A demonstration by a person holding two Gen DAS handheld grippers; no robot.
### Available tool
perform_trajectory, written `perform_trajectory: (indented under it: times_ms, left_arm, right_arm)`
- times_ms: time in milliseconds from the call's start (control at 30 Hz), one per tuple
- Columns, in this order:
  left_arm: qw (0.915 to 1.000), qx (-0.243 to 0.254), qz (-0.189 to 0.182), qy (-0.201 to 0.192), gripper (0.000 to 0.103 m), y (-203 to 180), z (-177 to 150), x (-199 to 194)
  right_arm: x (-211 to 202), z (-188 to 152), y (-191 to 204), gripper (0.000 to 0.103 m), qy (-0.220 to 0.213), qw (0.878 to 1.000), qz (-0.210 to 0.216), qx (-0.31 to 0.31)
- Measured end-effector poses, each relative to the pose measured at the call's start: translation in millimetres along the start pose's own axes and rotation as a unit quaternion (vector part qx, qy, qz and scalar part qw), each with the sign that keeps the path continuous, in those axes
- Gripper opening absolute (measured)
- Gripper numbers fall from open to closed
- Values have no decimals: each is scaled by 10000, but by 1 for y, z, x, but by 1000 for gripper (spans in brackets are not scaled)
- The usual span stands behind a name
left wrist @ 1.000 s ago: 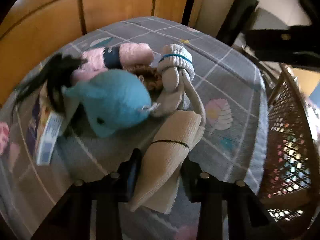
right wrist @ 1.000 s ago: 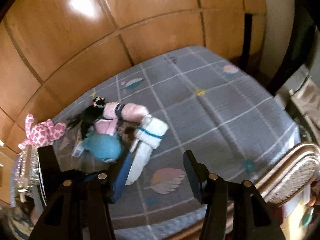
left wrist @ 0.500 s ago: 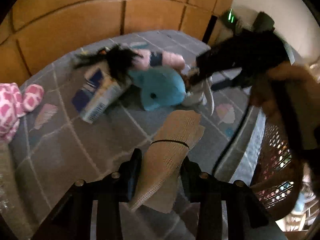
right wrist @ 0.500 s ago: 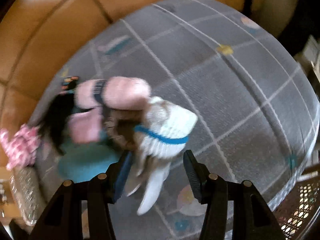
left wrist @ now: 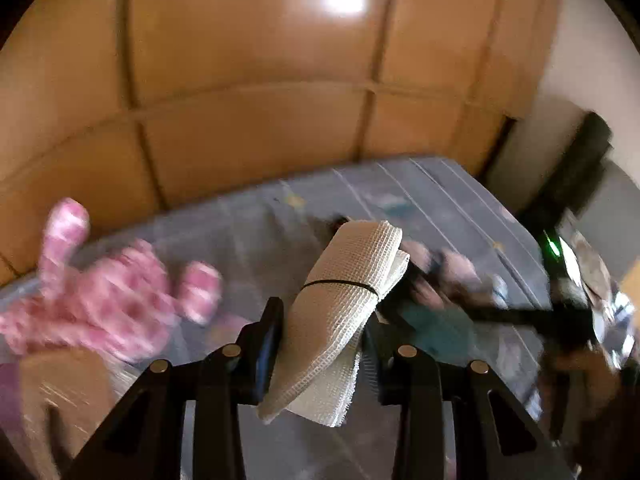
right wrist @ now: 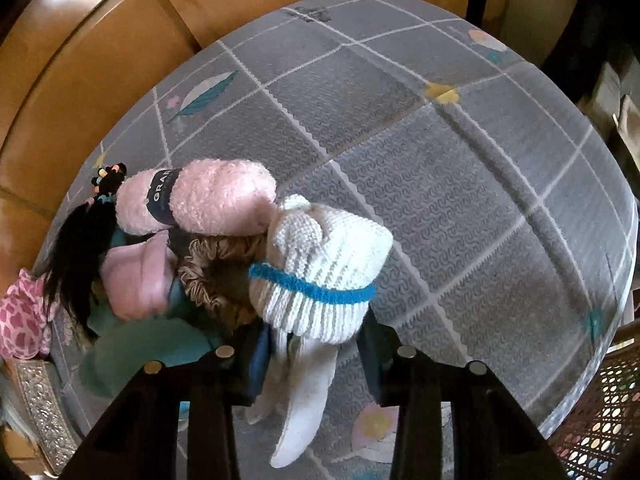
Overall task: Organize soft objects
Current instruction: 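Lay the towel on the napkin in the tray with the left gripper while the right grasps the white socks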
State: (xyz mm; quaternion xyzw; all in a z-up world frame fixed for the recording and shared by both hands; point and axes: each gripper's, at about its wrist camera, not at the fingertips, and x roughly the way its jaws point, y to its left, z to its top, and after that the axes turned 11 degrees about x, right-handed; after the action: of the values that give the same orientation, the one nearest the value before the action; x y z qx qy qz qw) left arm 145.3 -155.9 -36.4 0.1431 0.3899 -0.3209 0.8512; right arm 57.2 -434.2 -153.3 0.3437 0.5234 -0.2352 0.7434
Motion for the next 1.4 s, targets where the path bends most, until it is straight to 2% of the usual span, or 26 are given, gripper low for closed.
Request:
perform_trajectory:
  times_ms: [167, 333, 567, 767, 967, 1167, 1300, 1333, 1400]
  left_arm:
    - [9974, -339, 607, -177, 37, 53, 23, -19]
    - [9885, -943, 1161, -211, 37, 119, 19, -43]
    - [9629, -1759, 2044, -137, 37, 212, -22, -91]
    - [9362, -2532, 2436, -88, 37, 270, -87, -138]
    - [9165, -3122, 2498, -144, 37, 281, -168, -175]
    - [9056, -3450, 2459, -201, 38, 254, -240, -202]
    - [9001, -3563, 2508, -24, 41, 241, -284, -202]
    - [8968, -3623, 2539, 11, 41, 239, -293, -202]
    - [8850, -3852, 2615, 82, 42, 244, -315, -201]
  right_arm:
    - [2, 4, 9, 38, -10, 10000, 44, 25]
    - [2, 5, 10, 38, -34, 10000, 35, -9]
    - [4, 5, 13, 38, -61, 10000, 0, -71]
    - [4, 3, 17, 38, -93, 9999, -55, -122]
    - [5, -1, 23, 38, -147, 9994, -156, -258]
    - [5, -5, 29, 38, -233, 9984, -300, -426]
    - [6, -10, 36, 38, -301, 9971, -427, -552]
    - [6, -11, 36, 38, -318, 9967, -458, -582]
    - [7, -13, 40, 38, -352, 9960, -510, -641]
